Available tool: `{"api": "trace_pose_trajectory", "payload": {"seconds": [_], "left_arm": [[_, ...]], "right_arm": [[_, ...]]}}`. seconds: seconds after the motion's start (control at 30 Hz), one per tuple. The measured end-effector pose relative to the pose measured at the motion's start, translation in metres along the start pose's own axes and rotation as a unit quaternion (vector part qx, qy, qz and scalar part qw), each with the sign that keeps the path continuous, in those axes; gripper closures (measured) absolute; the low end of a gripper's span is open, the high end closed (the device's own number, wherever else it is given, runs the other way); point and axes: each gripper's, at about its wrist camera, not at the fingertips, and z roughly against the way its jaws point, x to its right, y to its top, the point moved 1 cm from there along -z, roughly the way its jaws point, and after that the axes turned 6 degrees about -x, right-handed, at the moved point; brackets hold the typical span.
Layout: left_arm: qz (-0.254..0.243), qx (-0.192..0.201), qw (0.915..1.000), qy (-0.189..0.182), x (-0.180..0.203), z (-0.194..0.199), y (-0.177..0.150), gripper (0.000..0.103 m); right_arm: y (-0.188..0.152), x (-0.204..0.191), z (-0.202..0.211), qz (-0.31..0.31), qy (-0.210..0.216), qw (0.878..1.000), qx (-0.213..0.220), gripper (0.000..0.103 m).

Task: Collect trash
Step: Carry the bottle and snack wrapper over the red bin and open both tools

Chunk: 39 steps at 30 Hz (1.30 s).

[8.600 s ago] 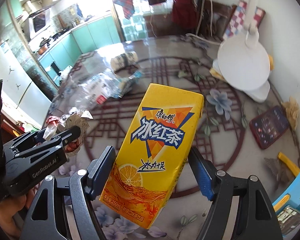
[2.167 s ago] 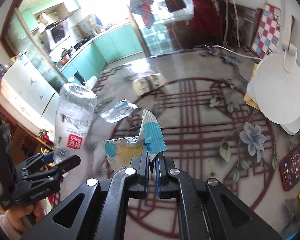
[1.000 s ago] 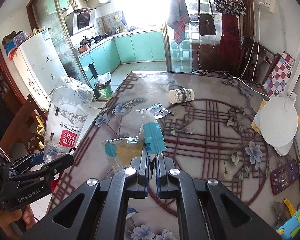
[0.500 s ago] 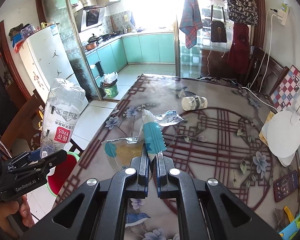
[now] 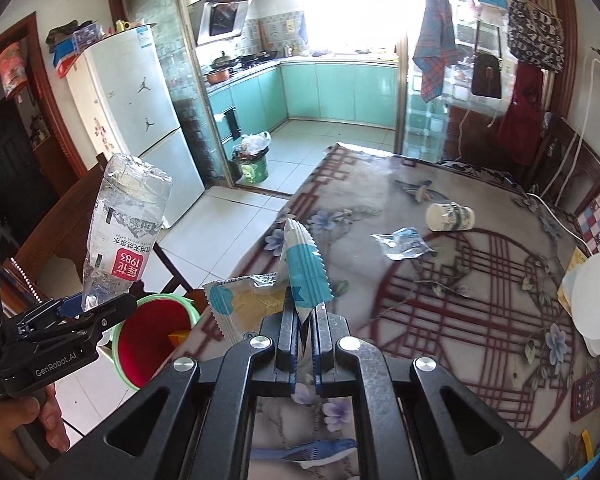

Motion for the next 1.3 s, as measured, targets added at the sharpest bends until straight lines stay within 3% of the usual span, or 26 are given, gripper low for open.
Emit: {"api": "trace_pose_trajectory", "payload": {"seconds": [0.5, 0.87, 1.07, 1.3], "left_arm": [[0.054, -0.011, 0.9976, 0.04, -0.103, 0.002, -0.014, 0.046], [0.102, -0.095, 0.9877, 0.071, -0.18, -0.048, -0.055, 0.046], [0.115, -0.131, 0.9817, 0.075, -0.2, -0.066, -0.071, 0.046], [0.118, -0.14, 0.9801, 0.077, -0.207, -0.073, -0.071, 0.046]], "right_arm": [[0.006, -0.115, -0.058, 0.048, 0.031, 0.998, -0.034, 0.099], [-0.016, -0.191, -0.157, 0.06, 0.075, 0.989, -0.112, 0.099], [-0.029, -0.218, -0.186, 0.085, 0.065, 0.984, -0.141, 0.099], [-0.027, -0.239, -0.189, 0.107, 0.062, 0.982, -0.142, 0.099]]}}
